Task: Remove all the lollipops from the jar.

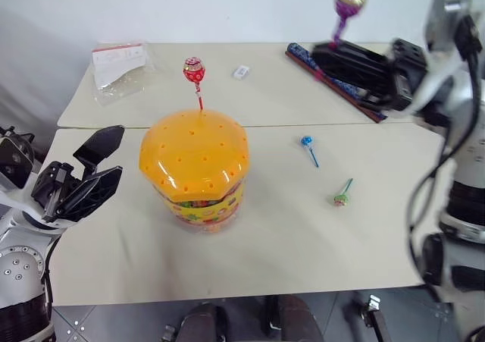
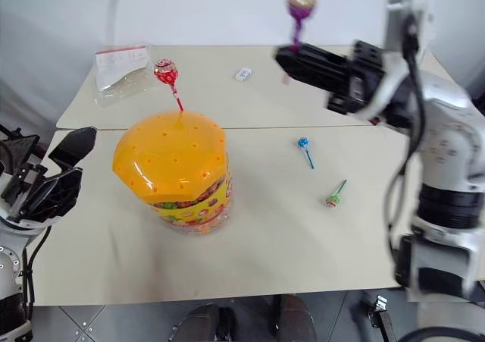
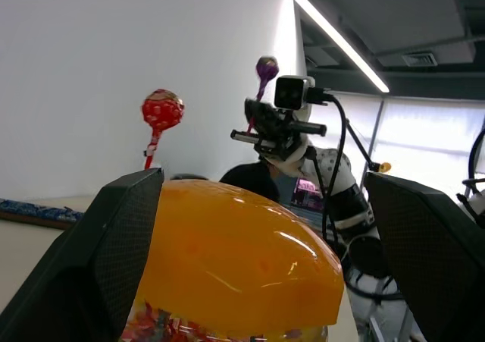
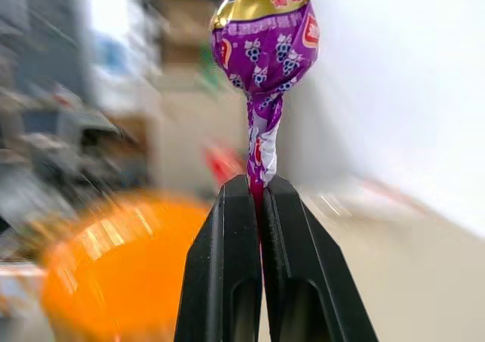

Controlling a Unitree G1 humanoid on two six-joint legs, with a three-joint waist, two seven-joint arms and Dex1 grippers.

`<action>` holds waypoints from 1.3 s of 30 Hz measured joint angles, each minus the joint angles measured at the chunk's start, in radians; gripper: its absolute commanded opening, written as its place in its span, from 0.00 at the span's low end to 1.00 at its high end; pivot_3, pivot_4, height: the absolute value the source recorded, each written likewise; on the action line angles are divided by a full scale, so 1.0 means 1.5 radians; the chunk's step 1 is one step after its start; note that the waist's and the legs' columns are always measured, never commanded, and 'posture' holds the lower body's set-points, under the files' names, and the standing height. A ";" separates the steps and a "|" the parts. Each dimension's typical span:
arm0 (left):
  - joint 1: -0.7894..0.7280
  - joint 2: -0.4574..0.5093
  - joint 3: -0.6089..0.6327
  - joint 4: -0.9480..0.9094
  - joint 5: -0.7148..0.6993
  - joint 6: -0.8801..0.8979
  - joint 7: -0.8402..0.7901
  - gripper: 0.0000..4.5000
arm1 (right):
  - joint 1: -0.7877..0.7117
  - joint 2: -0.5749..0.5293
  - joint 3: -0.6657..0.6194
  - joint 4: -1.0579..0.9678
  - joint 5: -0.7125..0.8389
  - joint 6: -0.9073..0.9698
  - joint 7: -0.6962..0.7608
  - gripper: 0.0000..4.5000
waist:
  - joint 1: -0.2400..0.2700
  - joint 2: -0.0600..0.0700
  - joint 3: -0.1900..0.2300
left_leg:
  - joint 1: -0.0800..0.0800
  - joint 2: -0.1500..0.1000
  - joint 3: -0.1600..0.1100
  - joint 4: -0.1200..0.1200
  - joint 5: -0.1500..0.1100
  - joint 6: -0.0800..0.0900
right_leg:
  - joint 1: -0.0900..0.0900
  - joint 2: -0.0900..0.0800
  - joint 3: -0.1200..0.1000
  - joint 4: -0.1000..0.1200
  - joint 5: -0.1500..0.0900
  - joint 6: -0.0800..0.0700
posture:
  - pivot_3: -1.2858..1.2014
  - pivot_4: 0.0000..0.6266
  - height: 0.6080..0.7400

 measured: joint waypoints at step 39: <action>0.087 -0.017 0.098 0.036 -0.003 -0.001 0.029 1.00 | -0.161 0.248 0.180 0.051 -0.102 -0.049 -0.008 0.66 | -0.003 0.001 0.001 | 0.002 0.004 0.010 0.001 -0.001 -0.003 | -0.006 0.005 0.014 0.005 -0.001 -0.002 | 0.52 0.24 1.00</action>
